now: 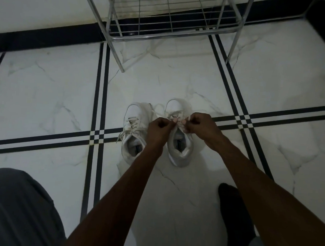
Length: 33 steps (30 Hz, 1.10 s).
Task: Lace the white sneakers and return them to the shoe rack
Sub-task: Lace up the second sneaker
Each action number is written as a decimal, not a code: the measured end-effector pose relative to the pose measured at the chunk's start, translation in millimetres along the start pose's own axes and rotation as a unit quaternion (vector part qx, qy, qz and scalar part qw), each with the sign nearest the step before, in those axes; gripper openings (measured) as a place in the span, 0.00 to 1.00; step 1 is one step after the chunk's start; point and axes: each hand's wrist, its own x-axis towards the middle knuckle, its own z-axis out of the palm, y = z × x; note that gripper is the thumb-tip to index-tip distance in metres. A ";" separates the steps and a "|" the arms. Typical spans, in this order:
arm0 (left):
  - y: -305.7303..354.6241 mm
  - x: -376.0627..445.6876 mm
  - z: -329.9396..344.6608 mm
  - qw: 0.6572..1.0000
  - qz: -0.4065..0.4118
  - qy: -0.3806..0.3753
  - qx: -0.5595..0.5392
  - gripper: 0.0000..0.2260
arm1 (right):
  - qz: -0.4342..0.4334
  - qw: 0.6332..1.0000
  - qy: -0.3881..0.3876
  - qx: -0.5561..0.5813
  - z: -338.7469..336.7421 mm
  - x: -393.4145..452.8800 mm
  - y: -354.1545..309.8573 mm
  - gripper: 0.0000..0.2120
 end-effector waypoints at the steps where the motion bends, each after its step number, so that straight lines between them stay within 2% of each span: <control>1: 0.2 1.0 0.7 1.000 0.015 0.007 0.017 0.15 | -0.001 0.999 0.022 -0.023 -0.4 2.1 1.3 0.16; 3: 0.9 0.1 2.1 0.998 0.042 0.020 0.044 0.19 | -0.005 0.996 0.045 -0.074 1.1 4.2 3.0 0.21; 5: -1.0 -0.9 4.2 0.997 0.039 0.044 0.054 0.17 | 0.008 0.995 0.062 -0.076 3.7 9.0 9.4 0.24; 7: -2.0 -3.9 6.8 0.997 0.025 0.066 0.040 0.13 | 0.028 0.994 0.082 -0.063 6.7 12.6 11.8 0.21; 9: -5.1 -5.8 8.4 0.996 0.015 0.087 0.020 0.14 | 0.046 0.993 0.100 -0.050 9.7 15.8 13.5 0.18; 16: -9.4 -6.9 9.9 0.993 -0.006 0.102 -0.056 0.09 | 0.076 0.989 0.126 -0.029 15.5 20.3 18.9 0.14; 21: -33.6 12.2 7.7 0.988 -0.037 0.104 -0.107 0.07 | 0.092 0.987 0.128 0.024 16.0 30.1 34.7 0.20; 26: -30.3 11.4 9.1 0.983 -0.075 0.115 -0.125 0.06 | 0.133 0.978 0.136 0.082 18.6 23.9 23.5 0.13; 31: -9.8 -7.0 -9.0 0.990 -0.071 0.080 -0.088 0.15 | 0.080 0.986 0.105 0.098 5.2 11.4 5.9 0.12; 32: -10.7 -6.2 -13.0 0.992 -0.055 0.078 -0.080 0.15 | 0.051 0.990 0.106 0.076 0.6 9.7 4.6 0.13; 33: -10.1 -7.1 -16.7 0.994 -0.035 0.082 -0.070 0.16 | 0.009 0.991 0.129 0.017 -4.3 8.8 4.4 0.18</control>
